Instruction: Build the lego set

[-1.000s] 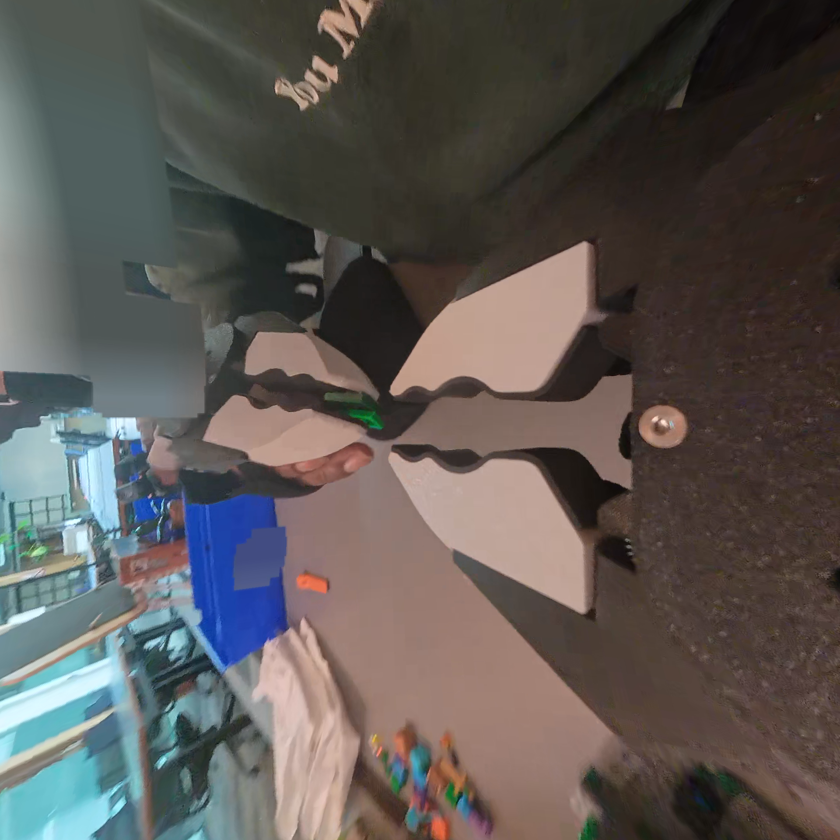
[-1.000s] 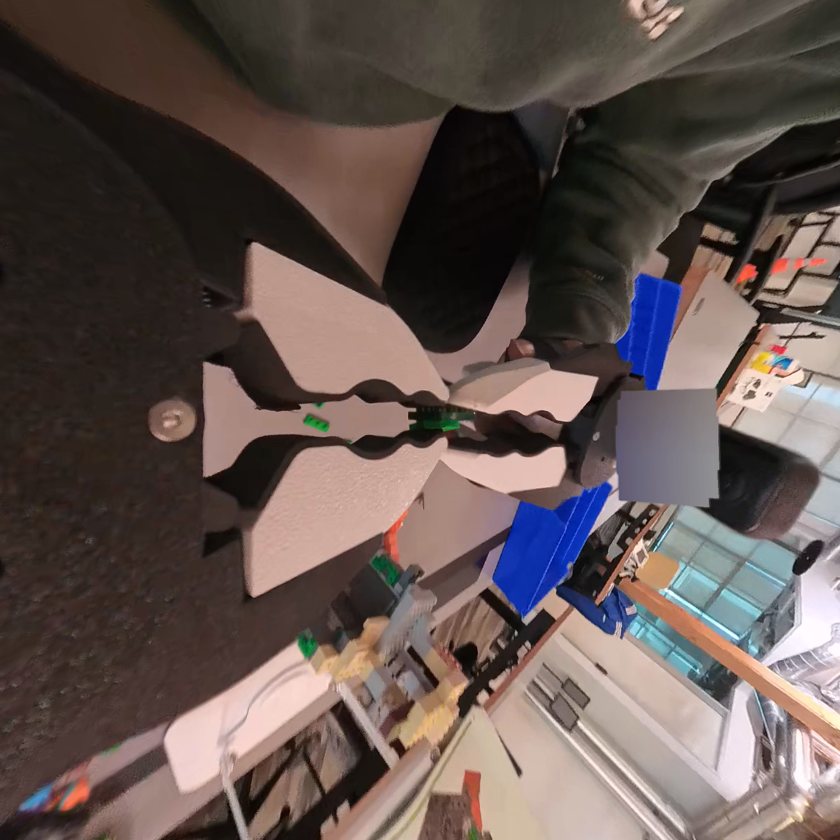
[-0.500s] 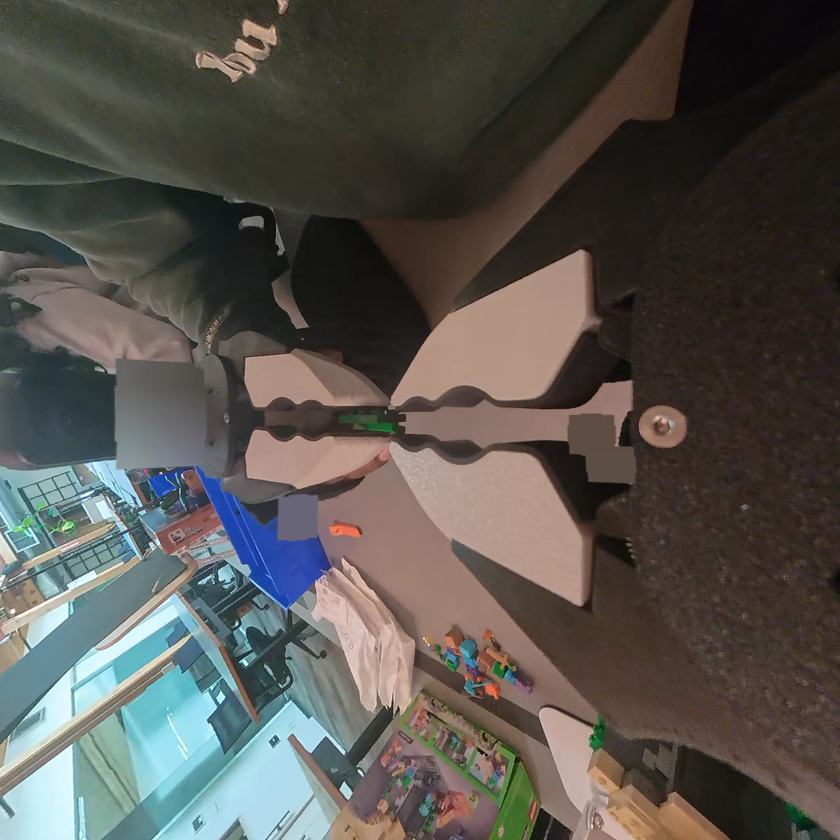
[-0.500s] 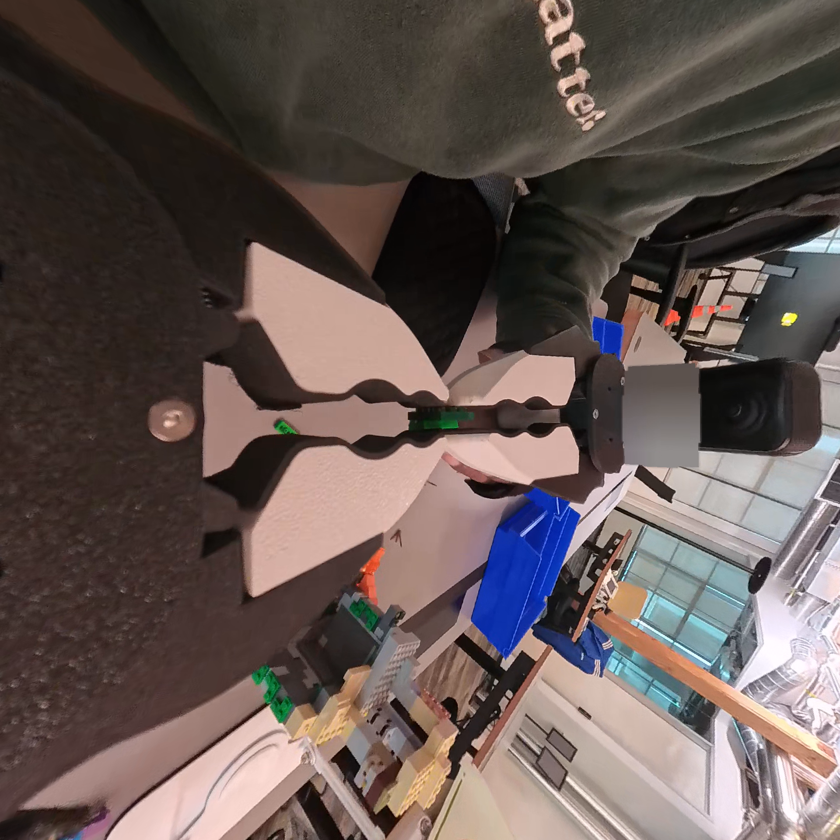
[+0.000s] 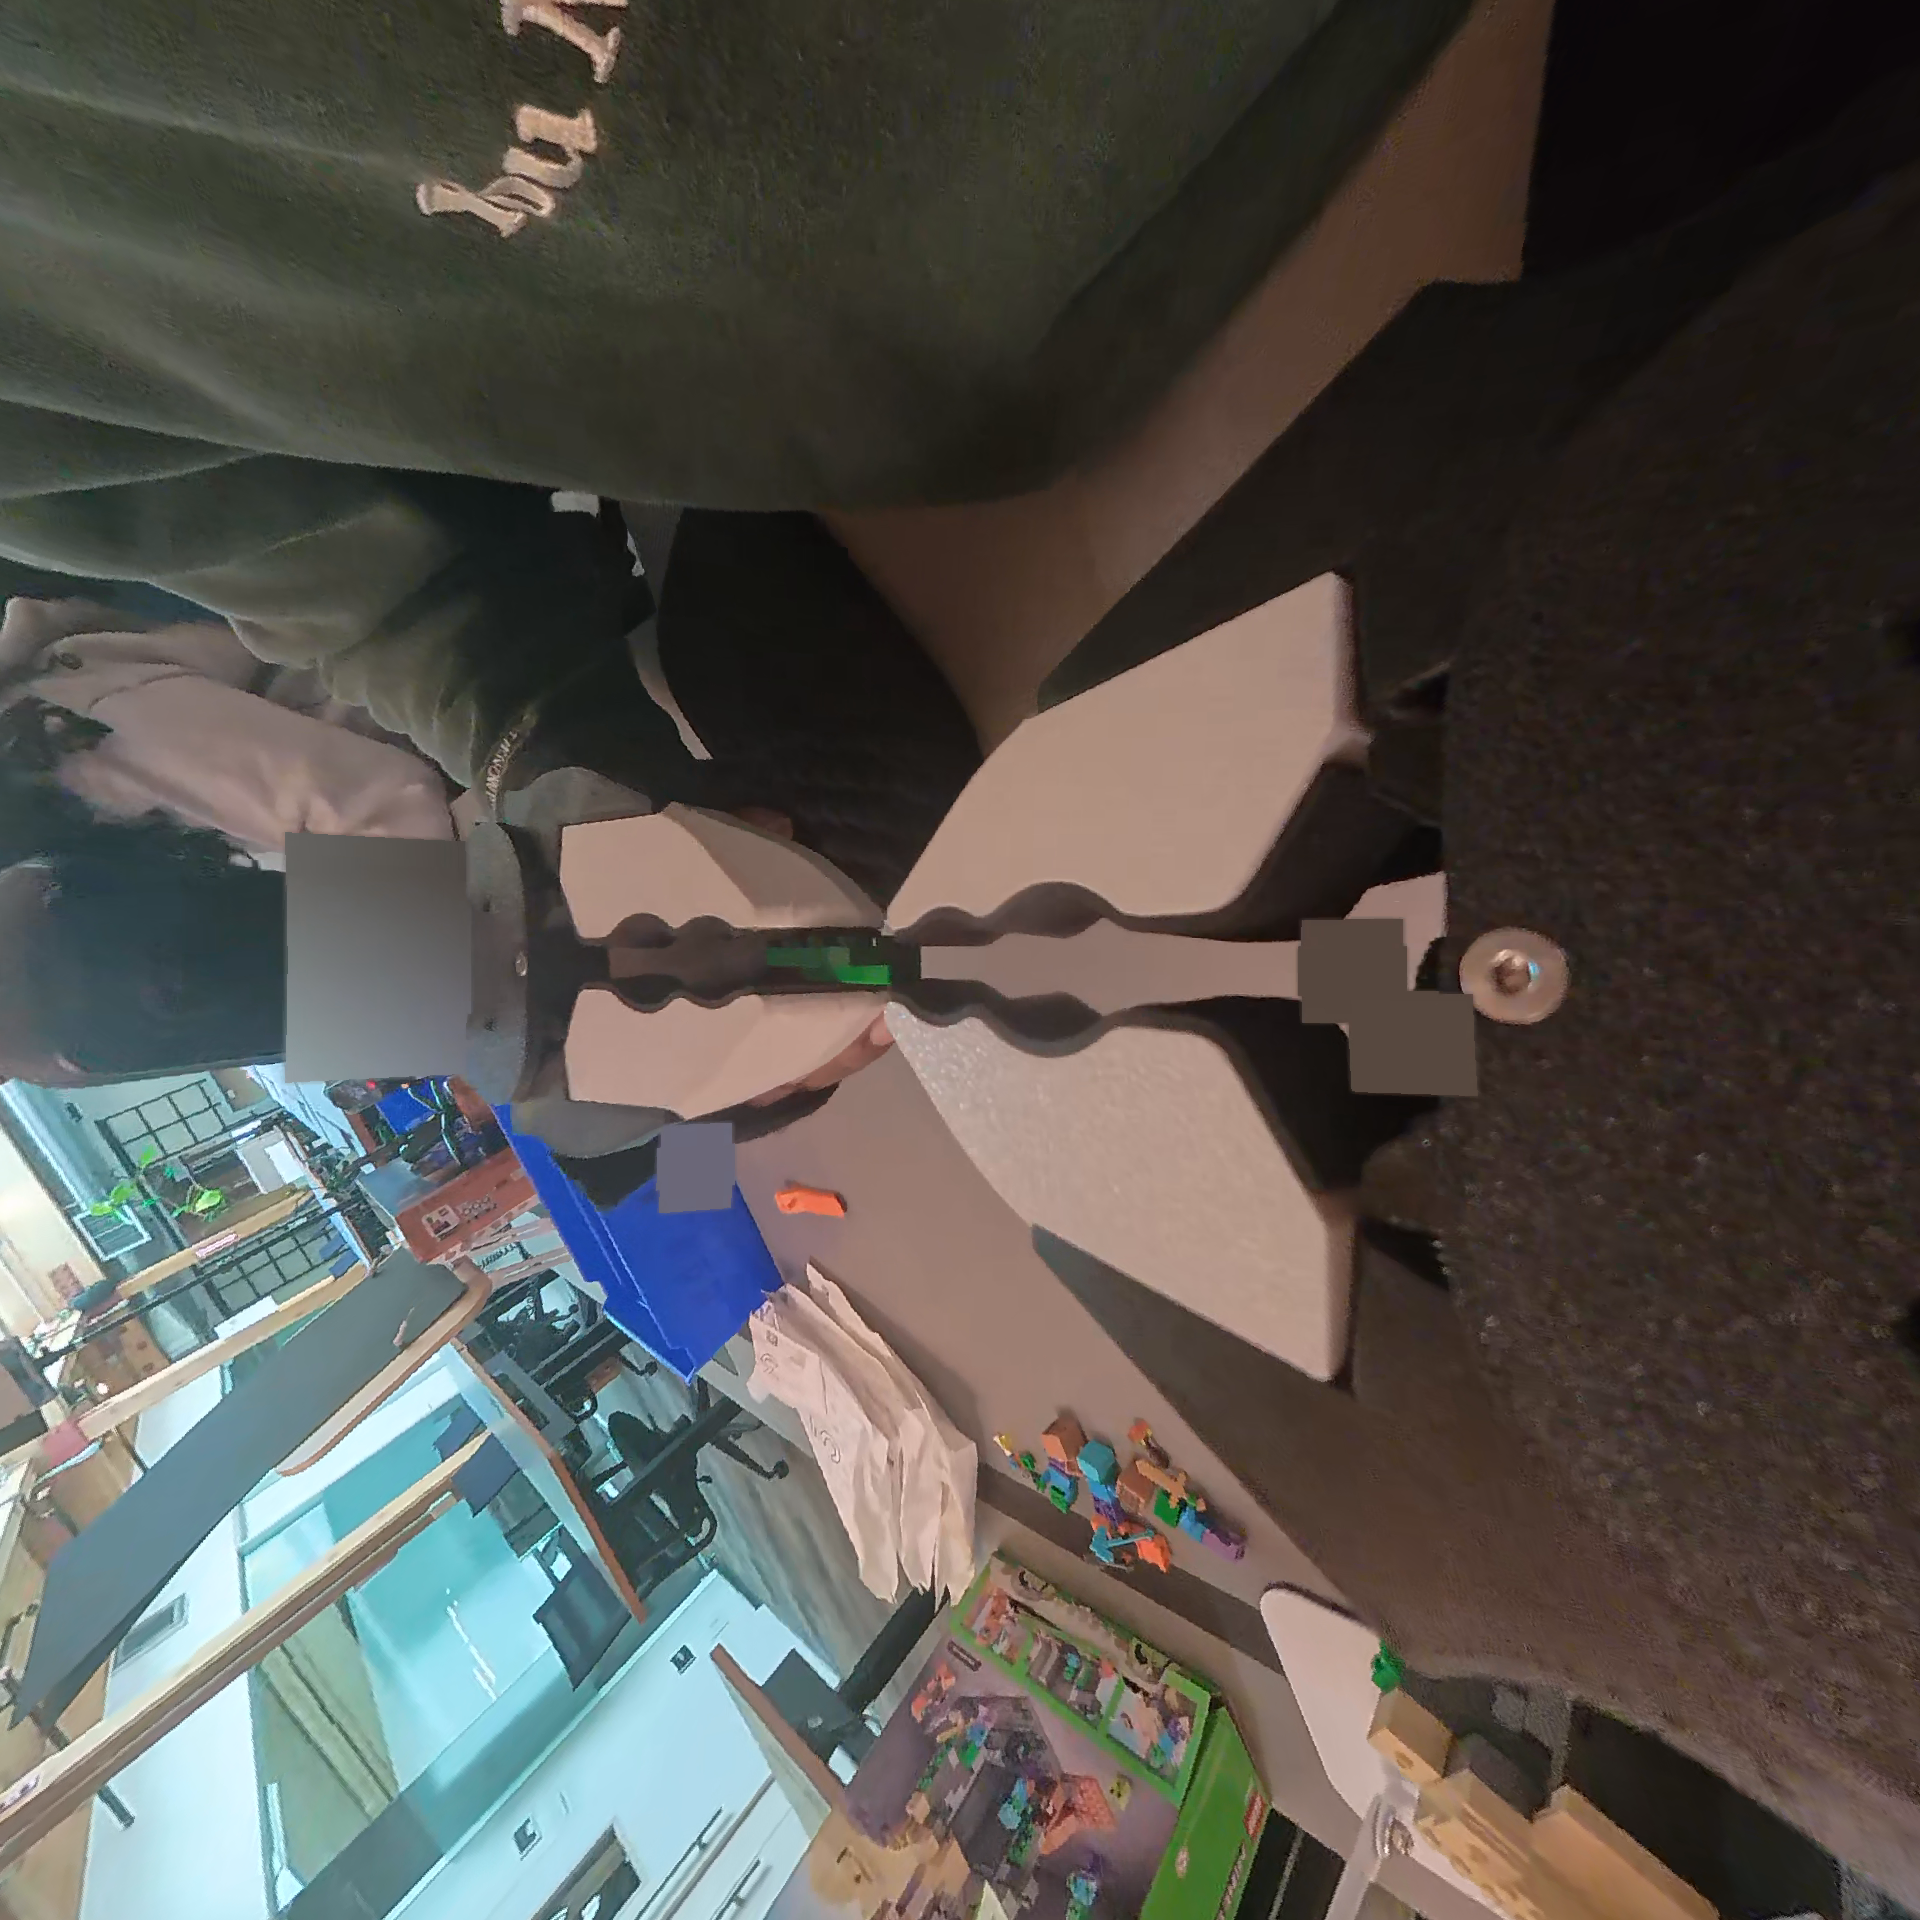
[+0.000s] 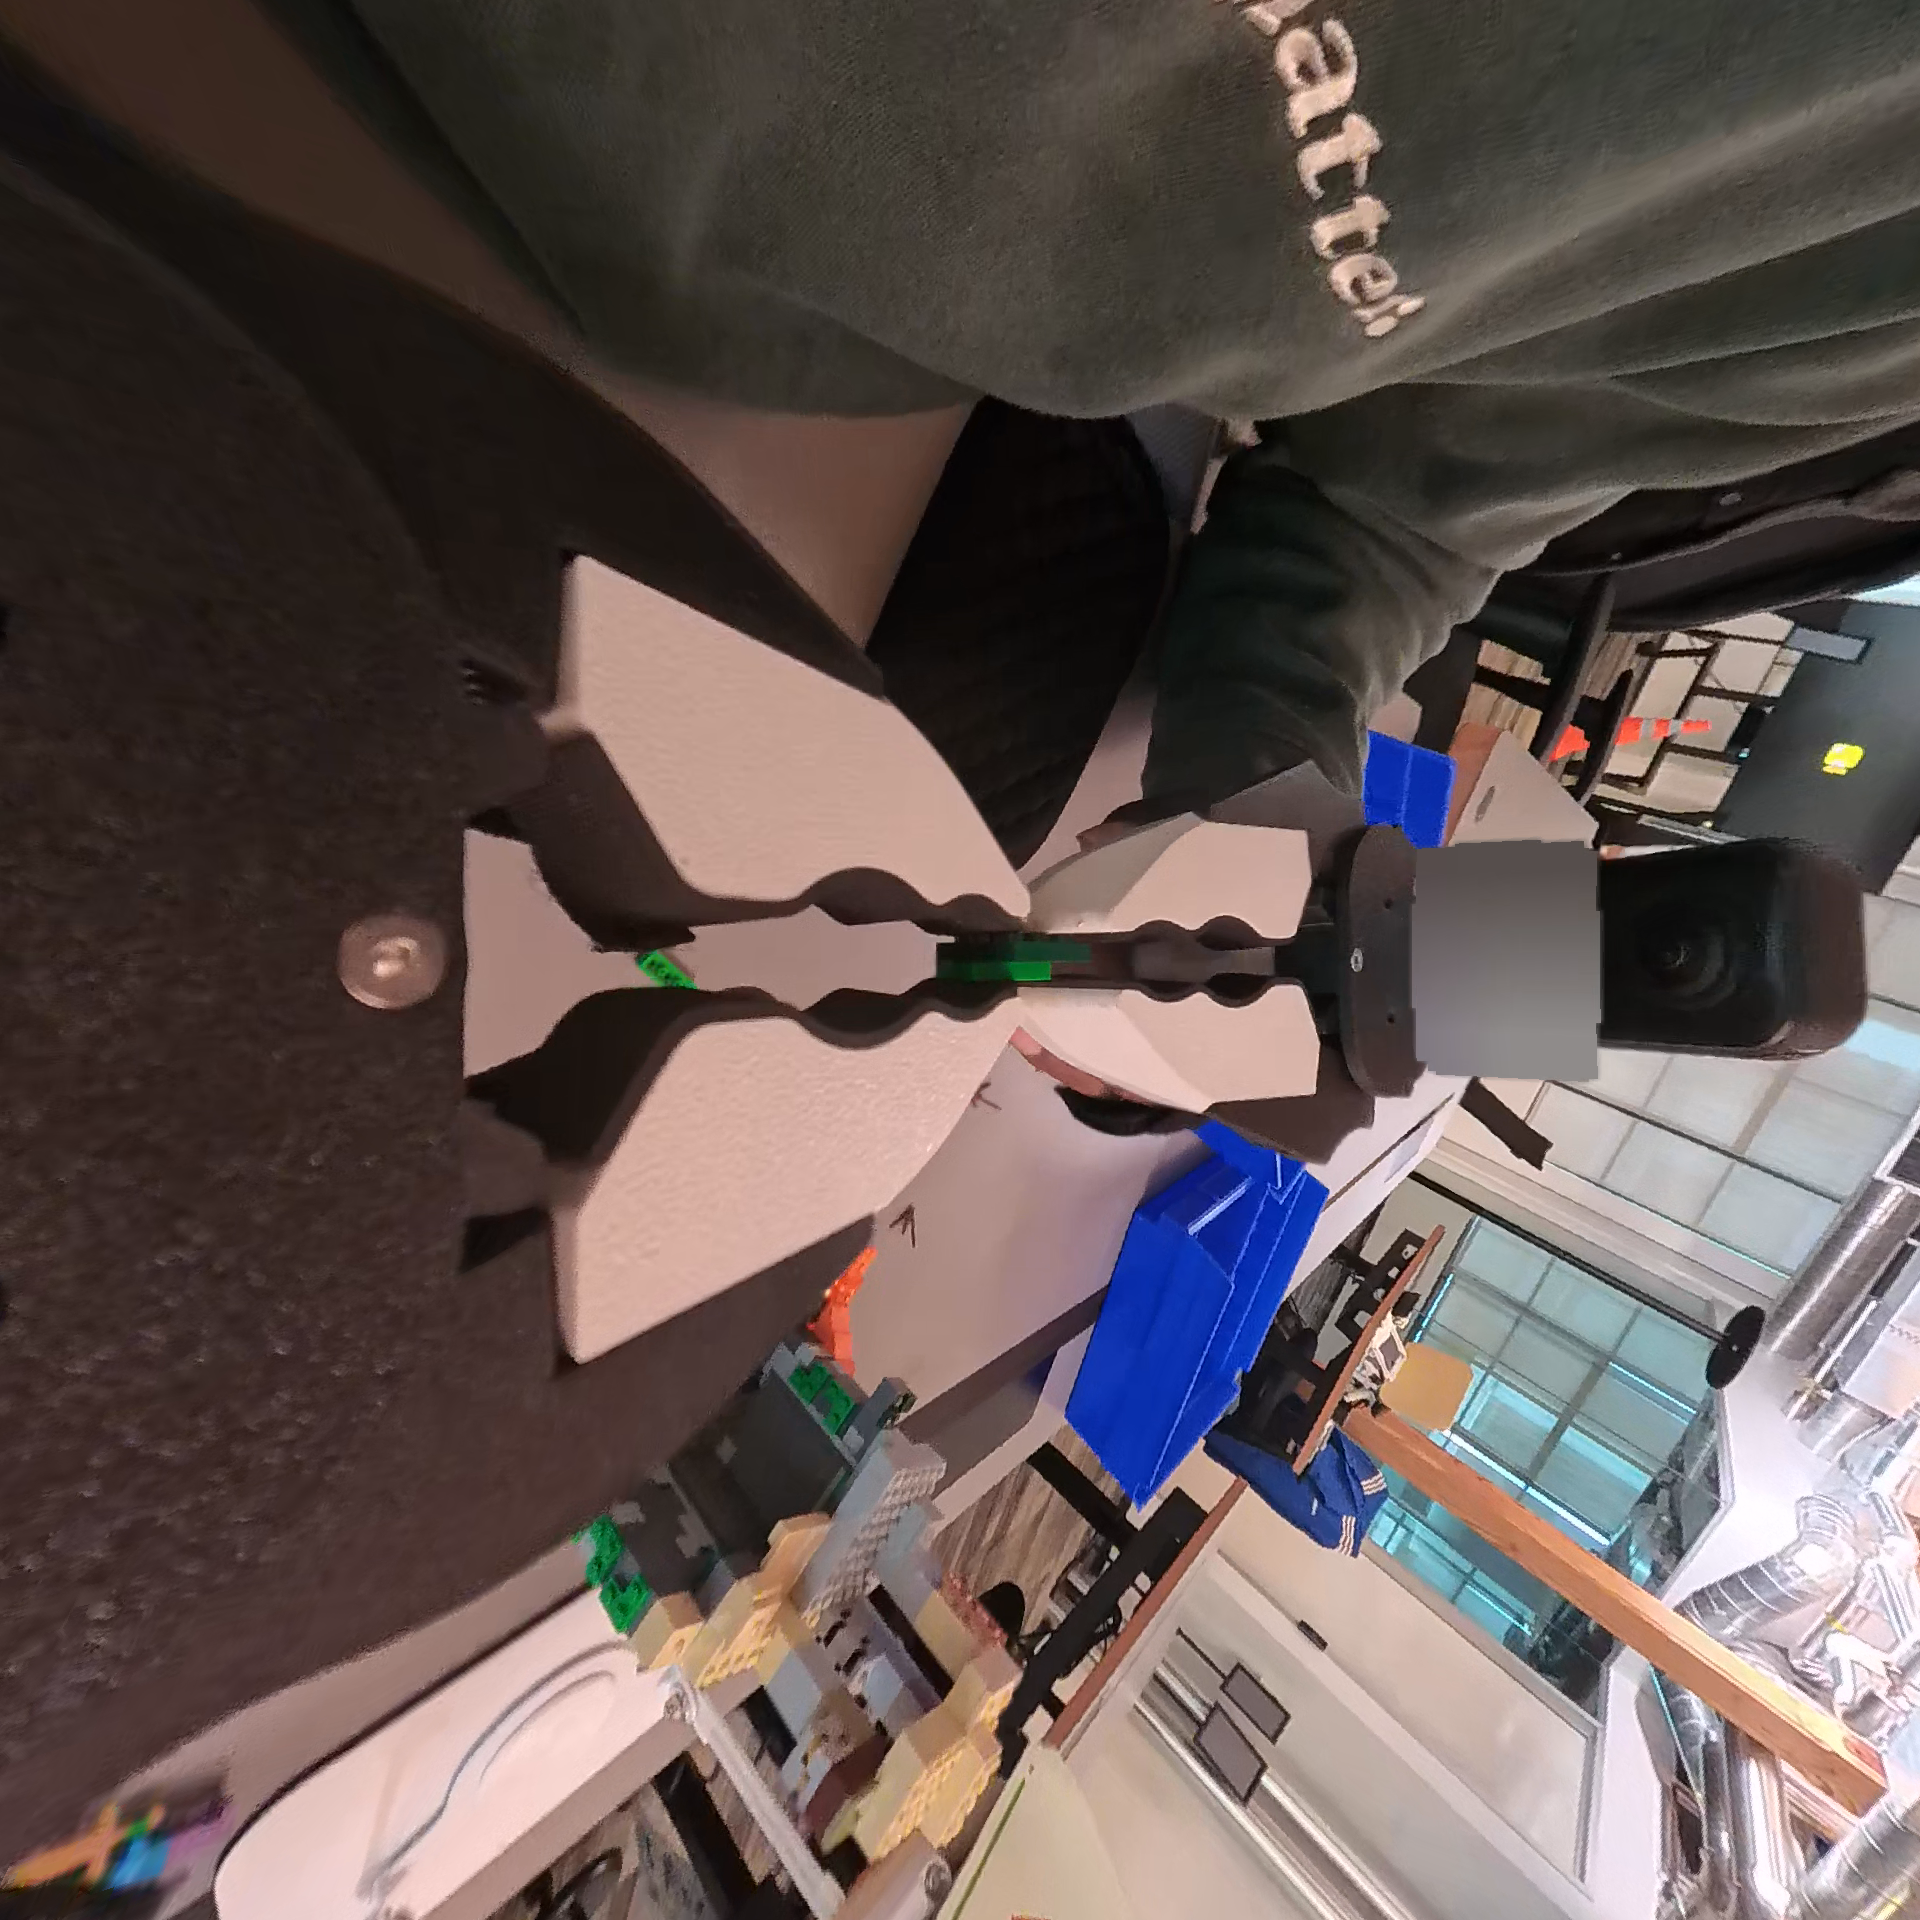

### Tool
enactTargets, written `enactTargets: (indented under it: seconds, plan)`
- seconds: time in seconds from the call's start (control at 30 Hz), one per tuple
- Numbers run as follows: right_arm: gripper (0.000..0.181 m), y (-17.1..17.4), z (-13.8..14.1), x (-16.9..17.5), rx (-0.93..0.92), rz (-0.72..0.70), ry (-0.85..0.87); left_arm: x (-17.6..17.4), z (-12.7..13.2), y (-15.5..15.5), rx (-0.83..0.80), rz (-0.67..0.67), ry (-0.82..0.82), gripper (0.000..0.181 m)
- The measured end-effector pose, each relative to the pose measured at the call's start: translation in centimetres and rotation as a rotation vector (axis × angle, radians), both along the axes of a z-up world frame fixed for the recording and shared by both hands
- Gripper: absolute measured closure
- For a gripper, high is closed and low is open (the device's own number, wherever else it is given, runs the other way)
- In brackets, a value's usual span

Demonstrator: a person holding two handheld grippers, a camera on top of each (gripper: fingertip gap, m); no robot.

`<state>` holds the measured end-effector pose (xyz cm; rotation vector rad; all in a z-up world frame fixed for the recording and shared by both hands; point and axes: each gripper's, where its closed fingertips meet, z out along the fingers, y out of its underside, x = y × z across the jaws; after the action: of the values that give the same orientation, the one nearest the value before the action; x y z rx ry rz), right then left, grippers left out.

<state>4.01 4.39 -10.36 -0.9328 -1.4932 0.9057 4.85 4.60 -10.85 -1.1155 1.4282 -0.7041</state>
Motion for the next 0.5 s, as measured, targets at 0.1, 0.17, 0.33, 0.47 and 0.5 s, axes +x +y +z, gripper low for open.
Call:
enactTargets:
  seconds: [0.1, 0.17, 0.33, 0.47, 0.5]
  plan:
    - [0.173, -0.2, -0.3, 0.0, 0.060, -0.006, -0.032, 0.0, -0.4, -0.1, 0.017, -0.010, 0.007, 0.175]
    - [0.173, -0.3, -0.7, 0.1, 0.074, -0.008, -0.045, 0.0, -0.7, -0.2, 0.013, -0.022, 0.018, 0.175]
    - [0.173, -0.4, -1.7, 0.3, 0.064, -0.018, -0.072, 0.2, -1.7, -0.3, -0.021, -0.042, 0.028, 0.175]
    - [0.173, 0.7, -2.6, 0.3, 0.013, -0.055, -0.089, 0.2, -2.6, 0.7, -0.059, -0.003, 0.034, 0.175]
    - [0.173, 0.9, -2.9, 0.3, 0.019, -0.061, -0.097, 0.2, -2.9, 0.9, -0.082, 0.001, 0.039, 0.175]
